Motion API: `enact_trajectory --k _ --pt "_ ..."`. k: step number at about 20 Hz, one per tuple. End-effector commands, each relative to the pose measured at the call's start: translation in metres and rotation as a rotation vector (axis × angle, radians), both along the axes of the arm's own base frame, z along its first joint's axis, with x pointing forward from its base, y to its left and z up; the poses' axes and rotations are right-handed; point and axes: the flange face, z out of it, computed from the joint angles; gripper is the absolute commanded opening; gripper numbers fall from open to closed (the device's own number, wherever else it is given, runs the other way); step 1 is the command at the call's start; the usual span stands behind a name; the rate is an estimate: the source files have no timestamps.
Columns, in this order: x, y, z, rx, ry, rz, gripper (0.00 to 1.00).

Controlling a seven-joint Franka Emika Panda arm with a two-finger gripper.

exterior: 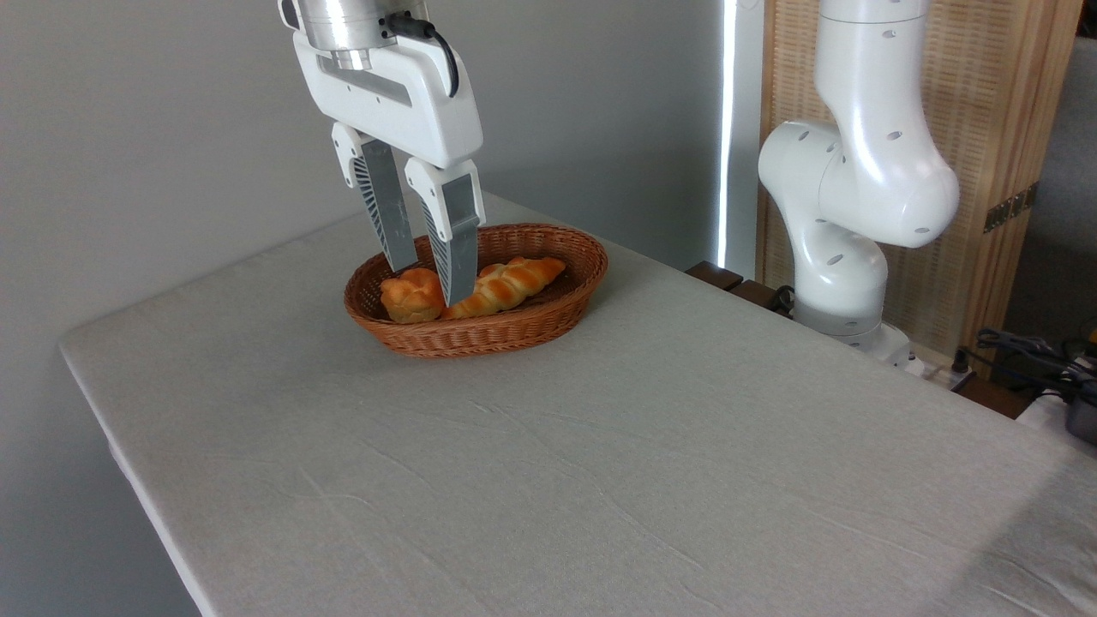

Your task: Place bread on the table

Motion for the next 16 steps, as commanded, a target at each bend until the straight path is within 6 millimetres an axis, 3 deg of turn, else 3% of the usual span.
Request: enact_trajectory --k 1,13,16 --pt "-0.002 0.001 0.003 -0.002 0.013 -0.004 1.0" --pt "-0.003 -0.001 0.004 -0.005 0.01 -0.007 1.0" --pt "-0.01 -0.026 -0.004 -0.012 0.027 -0.028 1.0"
